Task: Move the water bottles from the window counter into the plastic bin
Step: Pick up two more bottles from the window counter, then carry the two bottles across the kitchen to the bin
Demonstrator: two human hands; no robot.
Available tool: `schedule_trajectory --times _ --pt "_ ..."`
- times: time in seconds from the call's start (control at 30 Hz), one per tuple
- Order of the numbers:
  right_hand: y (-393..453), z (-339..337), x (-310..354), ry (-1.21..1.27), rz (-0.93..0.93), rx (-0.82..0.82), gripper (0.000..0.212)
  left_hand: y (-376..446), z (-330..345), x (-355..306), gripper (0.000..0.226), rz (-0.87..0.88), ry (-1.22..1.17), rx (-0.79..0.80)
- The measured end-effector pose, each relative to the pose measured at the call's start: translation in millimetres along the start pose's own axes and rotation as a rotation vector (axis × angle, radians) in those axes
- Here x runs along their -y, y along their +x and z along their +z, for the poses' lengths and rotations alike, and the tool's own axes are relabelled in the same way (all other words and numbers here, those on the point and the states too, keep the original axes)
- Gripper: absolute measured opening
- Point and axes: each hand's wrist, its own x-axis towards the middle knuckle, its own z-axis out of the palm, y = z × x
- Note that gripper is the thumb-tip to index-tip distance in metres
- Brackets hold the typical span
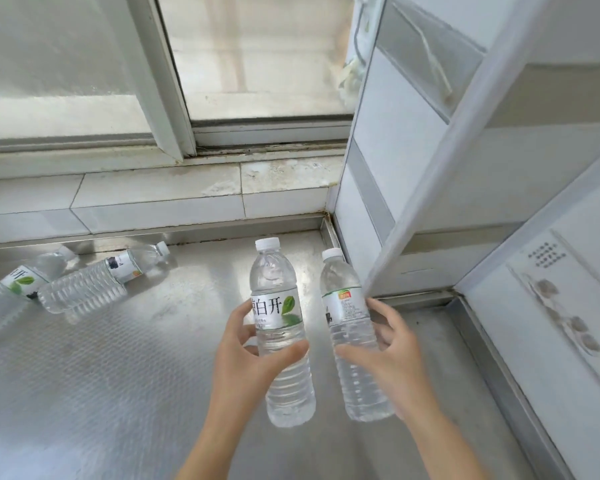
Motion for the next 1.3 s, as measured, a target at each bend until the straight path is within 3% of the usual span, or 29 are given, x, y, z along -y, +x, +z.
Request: schedule_trajectory --times 0.4,0.63,0.8,1.0,1.3 --pt "-200.2 -141.6 -44.1 0.200 -0.051 -0.306 0.083 -160.9 60.7 -13.8 0.095 0.152 0.101 0.364" --pt "-344.7 -199.1 -84.2 0.286 -0.049 -0.558 0.080 -275.3 95.4 -3.4 0.089 0.251 0.140 0.616" --pt "-444.7 -224.6 -114.5 0.315 -0.074 -0.760 0.077 -358.9 117.8 5.2 0.081 0.303 0.136 0.849" --pt "-558.5 -239.5 -142.0 0.383 -0.048 -1.025 0.080 -450.3 142.5 15.2 0.091 0.337 0.182 1.113" --pt "-672.0 -251.5 -171.8 0.483 -0.010 -1.417 0.083 -575.3 197.8 29.5 0.092 0.423 0.291 1.583"
